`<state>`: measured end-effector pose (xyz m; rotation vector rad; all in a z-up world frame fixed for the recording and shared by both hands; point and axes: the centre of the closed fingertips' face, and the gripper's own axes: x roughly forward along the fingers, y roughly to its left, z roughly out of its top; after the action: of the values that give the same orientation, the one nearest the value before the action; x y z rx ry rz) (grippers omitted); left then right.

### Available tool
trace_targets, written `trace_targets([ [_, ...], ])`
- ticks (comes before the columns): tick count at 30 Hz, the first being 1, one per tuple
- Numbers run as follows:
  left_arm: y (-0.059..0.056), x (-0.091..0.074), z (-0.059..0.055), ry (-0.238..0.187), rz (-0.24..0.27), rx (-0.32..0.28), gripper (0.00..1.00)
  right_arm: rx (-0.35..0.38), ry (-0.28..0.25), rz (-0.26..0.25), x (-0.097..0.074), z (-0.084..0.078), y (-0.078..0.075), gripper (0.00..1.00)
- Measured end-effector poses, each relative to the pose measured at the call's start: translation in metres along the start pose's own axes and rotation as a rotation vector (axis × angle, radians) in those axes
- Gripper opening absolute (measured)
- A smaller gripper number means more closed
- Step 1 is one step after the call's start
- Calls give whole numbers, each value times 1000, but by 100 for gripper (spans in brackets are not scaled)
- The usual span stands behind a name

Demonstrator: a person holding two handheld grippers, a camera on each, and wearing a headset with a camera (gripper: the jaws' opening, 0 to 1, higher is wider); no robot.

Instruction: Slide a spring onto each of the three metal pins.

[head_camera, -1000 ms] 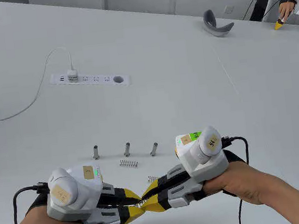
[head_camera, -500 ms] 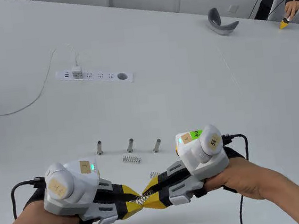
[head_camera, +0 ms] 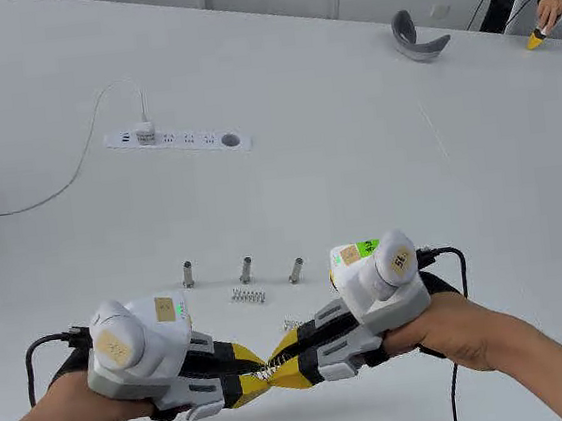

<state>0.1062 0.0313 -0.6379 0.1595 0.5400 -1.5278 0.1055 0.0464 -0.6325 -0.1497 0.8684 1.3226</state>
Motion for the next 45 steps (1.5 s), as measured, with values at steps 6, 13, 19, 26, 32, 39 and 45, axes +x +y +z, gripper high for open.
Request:
trace_targets([
  [6, 6, -5, -4, -16, 40, -24, 12, -4, 6, -5, 5, 3, -3, 12],
  [13, 15, -17, -21, -1, 99, -70, 15, 1, 12, -17, 8, 6, -11, 12],
  [19, 29, -30, -29, -24, 182, -124, 20, 15, 9, -46, 12, 9, -20, 12],
  [26, 43, -44, -37, -27, 259, -161, 24, 24, 16, -86, 15, 7, -33, 12],
  [32, 58, -53, -45, -26, 331, -188, 28, 30, 32, -132, 13, 3, -47, 12],
  [39, 71, -62, -53, -21, 393, -216, 38, 18, 60, -159, 12, 0, -59, 12],
  [45, 80, -69, -58, -19, 431, -231, 42, 23, 73, -171, 13, 0, -68, 12],
])
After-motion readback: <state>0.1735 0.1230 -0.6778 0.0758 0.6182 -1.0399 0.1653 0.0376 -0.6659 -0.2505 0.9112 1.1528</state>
